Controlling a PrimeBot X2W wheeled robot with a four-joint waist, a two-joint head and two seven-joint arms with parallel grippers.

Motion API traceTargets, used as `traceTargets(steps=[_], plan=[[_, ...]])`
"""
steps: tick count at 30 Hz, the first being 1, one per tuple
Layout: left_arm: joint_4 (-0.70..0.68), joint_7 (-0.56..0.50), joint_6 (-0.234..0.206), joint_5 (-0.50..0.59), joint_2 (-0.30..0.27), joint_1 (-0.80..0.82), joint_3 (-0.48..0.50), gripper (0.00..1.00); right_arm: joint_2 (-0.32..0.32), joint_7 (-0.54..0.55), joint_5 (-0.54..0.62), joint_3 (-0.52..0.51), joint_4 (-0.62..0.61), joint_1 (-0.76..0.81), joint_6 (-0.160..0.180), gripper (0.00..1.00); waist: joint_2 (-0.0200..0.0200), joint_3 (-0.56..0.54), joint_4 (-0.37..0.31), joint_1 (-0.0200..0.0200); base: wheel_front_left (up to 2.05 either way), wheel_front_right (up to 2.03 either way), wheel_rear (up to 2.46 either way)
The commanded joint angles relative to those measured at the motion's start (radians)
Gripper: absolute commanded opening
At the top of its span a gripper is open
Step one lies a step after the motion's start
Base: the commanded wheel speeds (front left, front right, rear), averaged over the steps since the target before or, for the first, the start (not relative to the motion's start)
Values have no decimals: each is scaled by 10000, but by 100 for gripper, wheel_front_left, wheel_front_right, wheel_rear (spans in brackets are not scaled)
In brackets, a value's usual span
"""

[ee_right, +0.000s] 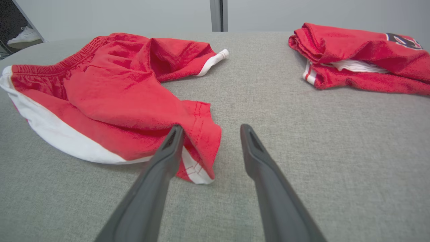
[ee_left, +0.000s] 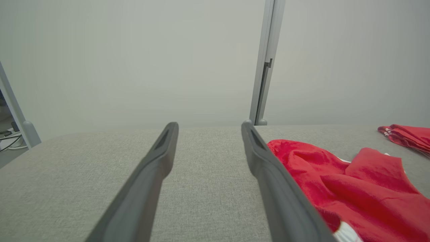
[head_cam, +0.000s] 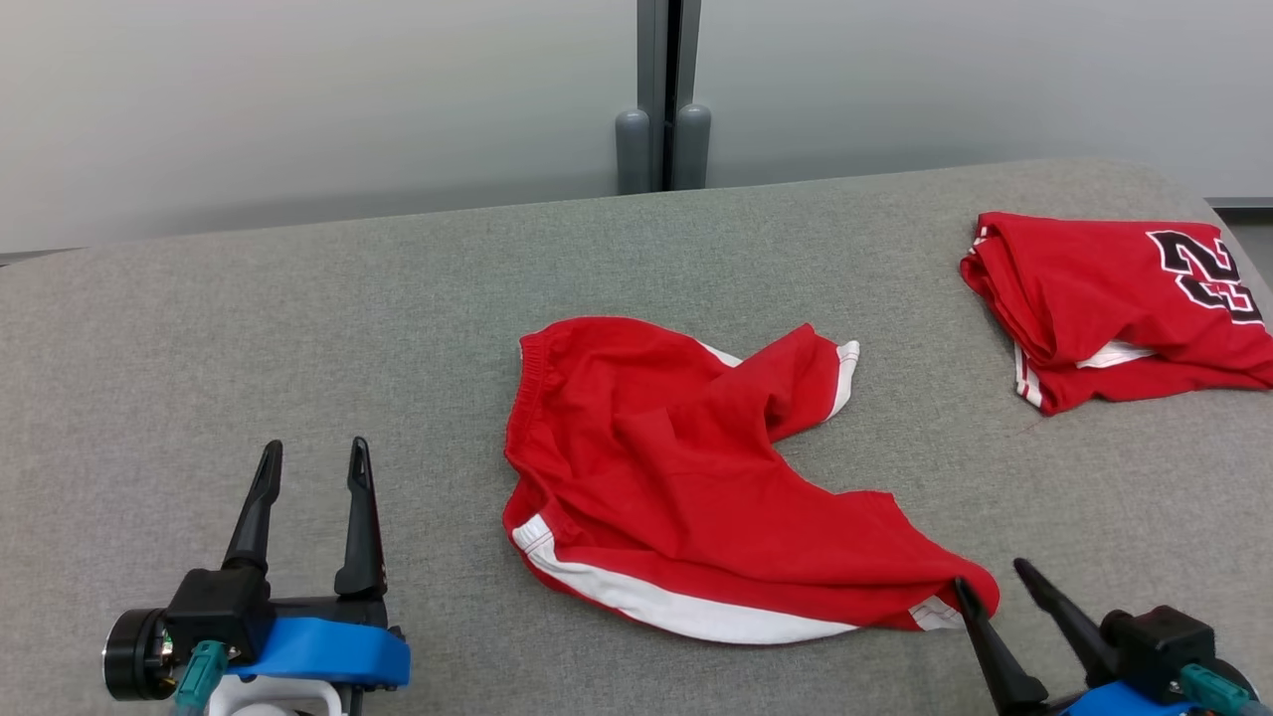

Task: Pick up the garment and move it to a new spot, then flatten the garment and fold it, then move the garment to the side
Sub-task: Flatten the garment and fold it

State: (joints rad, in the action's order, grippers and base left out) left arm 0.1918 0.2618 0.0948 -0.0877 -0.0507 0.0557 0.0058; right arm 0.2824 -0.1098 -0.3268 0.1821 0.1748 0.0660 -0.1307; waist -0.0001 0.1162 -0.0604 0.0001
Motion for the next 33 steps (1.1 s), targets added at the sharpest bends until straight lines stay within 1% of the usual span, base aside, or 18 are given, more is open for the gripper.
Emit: traceTargets(steps=[1,6,11,16,22,27,33], plan=[[-44,41,11,53,6,-2,51,100,35,-88,69,-72,26,-63,-2,100,1,-10,12,-1,0,0,0],[-91,41,20,107,6,-103,176,100,-177,-809,228,-628,-121,-404,-2,100,1,-100,-1,-1,0,0,0],[-109,41,27,116,4,-190,241,100,-702,-1356,564,-1100,-193,-733,-2,100,1,-206,-21,-1,0,0,0],[-127,41,44,173,4,-244,251,100,-1428,-1541,904,-1194,-79,-974,-2,100,1,-344,-3,-1,0,0,0],[-146,41,61,189,6,-269,209,100,-2066,-1553,1397,-1104,-42,-931,-2,100,1,-392,72,-1,0,0,0],[-126,41,38,190,4,-300,136,100,-2262,-1551,1510,-906,216,-908,-2,100,1,-361,125,-1,0,0,0],[-99,41,11,187,4,-256,87,100,-2310,-1551,1581,-880,358,-1019,-2,100,1,-308,133,-1,0,0,0]])
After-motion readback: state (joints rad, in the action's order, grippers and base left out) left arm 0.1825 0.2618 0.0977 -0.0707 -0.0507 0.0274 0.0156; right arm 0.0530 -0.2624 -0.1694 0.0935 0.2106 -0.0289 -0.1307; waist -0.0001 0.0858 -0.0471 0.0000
